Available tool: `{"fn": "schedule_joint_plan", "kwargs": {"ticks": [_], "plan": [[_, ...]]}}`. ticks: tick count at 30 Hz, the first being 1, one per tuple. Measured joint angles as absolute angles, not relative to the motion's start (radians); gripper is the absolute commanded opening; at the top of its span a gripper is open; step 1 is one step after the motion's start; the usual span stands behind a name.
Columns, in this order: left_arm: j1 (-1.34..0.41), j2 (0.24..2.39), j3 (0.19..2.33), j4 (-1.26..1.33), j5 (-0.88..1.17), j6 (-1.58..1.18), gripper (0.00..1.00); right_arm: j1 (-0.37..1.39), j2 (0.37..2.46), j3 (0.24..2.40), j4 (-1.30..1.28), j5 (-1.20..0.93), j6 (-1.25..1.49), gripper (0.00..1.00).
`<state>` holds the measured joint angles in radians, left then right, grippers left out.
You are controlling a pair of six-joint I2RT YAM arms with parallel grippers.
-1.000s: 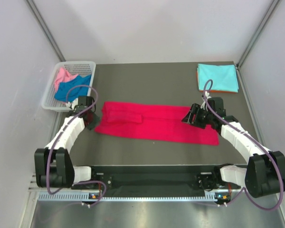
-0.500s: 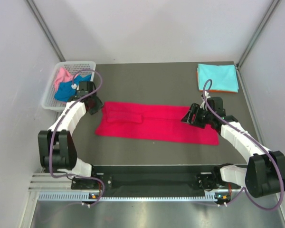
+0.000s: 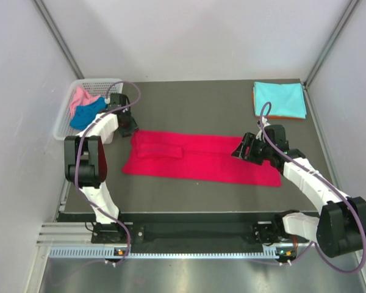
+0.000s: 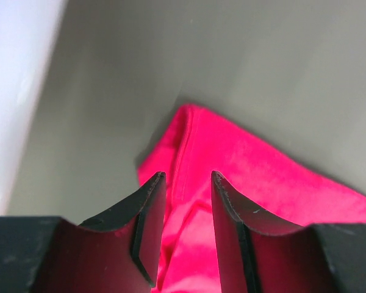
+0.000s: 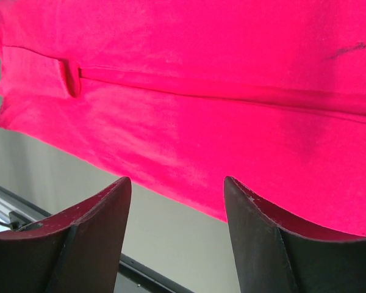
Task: Fold and stack the t-shirts
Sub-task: Fold the tshirt
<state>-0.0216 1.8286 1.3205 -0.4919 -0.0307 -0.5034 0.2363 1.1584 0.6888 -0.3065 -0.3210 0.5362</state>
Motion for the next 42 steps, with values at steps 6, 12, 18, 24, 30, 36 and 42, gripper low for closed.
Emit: {"fn": "schedule_joint_plan", "kwargs": {"ticks": [6, 12, 18, 24, 30, 36, 42], "plan": [[-0.022, 1.936, 1.381, -0.493, -0.036, -0.470, 0.41, 0.253, 1.159, 0.690, -0.307, -0.301, 0.536, 0.63], [-0.025, 1.979, 1.402, -0.500, -0.059, -0.444, 0.35, 0.261, 1.159, 0.690, -0.307, -0.282, 0.536, 0.63], [-0.024, 2.020, 1.439, -0.505, -0.068, -0.432, 0.16, 0.272, 1.159, 0.695, -0.311, -0.270, 0.543, 0.64], [-0.028, 2.048, 1.485, -0.528, -0.060, -0.416, 0.00, 0.279, 1.159, 0.715, -0.318, -0.255, 0.545, 0.64], [-0.037, 2.086, 1.544, -0.545, -0.060, -0.416, 0.00, 0.286, 1.166, 0.715, -0.318, -0.249, 0.553, 0.64], [-0.054, 2.134, 1.615, -0.540, -0.060, -0.419, 0.00, 0.294, 1.170, 0.716, -0.318, -0.229, 0.562, 0.64], [-0.068, 2.222, 1.737, -0.497, -0.028, -0.433, 0.00, 0.294, 1.166, 0.726, -0.323, -0.195, 0.573, 0.64]]}}
